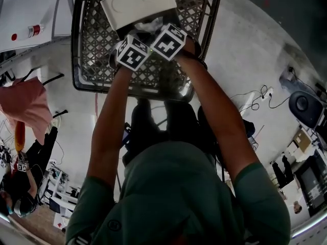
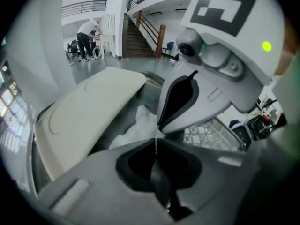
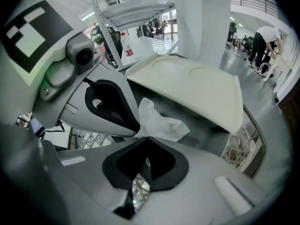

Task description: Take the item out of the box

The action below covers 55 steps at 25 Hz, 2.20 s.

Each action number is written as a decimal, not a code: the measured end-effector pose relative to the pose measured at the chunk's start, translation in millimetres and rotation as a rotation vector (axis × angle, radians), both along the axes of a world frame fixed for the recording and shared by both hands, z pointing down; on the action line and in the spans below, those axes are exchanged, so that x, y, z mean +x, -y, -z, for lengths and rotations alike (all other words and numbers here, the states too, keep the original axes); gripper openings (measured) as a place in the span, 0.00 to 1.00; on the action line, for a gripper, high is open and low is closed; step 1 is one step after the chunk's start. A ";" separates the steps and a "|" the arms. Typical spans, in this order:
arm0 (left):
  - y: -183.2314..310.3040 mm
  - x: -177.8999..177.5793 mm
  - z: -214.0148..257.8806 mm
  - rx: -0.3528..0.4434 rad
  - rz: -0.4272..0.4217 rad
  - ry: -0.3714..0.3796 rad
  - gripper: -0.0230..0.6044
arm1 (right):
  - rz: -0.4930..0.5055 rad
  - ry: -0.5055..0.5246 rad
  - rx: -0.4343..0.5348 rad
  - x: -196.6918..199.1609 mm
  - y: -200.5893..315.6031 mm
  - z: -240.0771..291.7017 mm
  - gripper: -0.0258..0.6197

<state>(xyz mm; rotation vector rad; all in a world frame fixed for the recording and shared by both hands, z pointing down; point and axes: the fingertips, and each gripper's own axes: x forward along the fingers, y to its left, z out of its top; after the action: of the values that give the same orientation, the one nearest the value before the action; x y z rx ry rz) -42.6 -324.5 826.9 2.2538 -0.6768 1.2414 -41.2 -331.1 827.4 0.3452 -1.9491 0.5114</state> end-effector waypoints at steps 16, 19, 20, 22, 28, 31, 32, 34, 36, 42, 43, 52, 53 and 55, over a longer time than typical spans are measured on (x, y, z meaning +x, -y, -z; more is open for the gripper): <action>-9.0 -25.7 181.5 0.303 0.003 -0.228 0.04 | -0.159 0.359 0.212 -19.9 -13.1 183.5 0.05; -18.8 -32.1 229.1 0.386 -0.008 -0.253 0.04 | -0.157 0.412 0.288 -26.2 -22.6 232.1 0.05; -23.0 -35.0 244.3 0.411 -0.012 -0.261 0.04 | -0.154 0.429 0.315 -29.0 -26.6 248.0 0.05; -32.2 -40.9 273.9 0.458 -0.022 -0.277 0.04 | -0.147 0.459 0.369 -33.8 -35.4 278.2 0.05; -62.2 -53.0 360.3 0.601 -0.066 -0.307 0.04 | -0.137 0.529 0.511 -44.4 -65.3 364.4 0.05; -81.7 -62.0 397.6 0.664 -0.082 -0.323 0.04 | -0.132 0.554 0.569 -52.7 -83.6 401.6 0.05; -87.4 -65.0 407.9 0.680 -0.086 -0.329 0.04 | -0.131 0.561 0.586 -55.4 -89.0 412.4 0.05; -97.7 -69.8 426.3 0.711 -0.094 -0.341 0.04 | -0.128 0.574 0.618 -60.1 -99.6 431.6 0.05; -108.1 -72.8 443.5 0.744 -0.099 -0.353 0.04 | -0.125 0.585 0.646 -63.1 -111.4 447.7 0.05; -144.8 -73.6 491.8 0.862 -0.129 -0.389 0.04 | -0.134 0.627 0.730 -63.9 -148.6 491.2 0.05; -151.1 -72.9 499.5 0.884 -0.137 -0.395 0.04 | -0.136 0.630 0.740 -63.2 -155.1 497.2 0.05; -173.6 -73.5 541.9 1.006 -0.194 -0.425 0.04 | -0.144 0.660 0.840 -67.7 -178.0 536.5 0.05; -176.1 -72.3 545.1 1.017 -0.198 -0.425 0.04 | -0.147 0.664 0.846 -66.3 -180.3 540.0 0.05; -179.6 -68.7 551.3 1.038 -0.204 -0.428 0.04 | -0.149 0.670 0.859 -62.4 -183.5 546.8 0.05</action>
<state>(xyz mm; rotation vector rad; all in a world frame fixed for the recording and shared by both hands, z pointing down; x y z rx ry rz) -111.4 -144.9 275.7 3.3395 -1.0942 0.4203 -103.6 -147.6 280.6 0.9554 -2.7498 -0.1979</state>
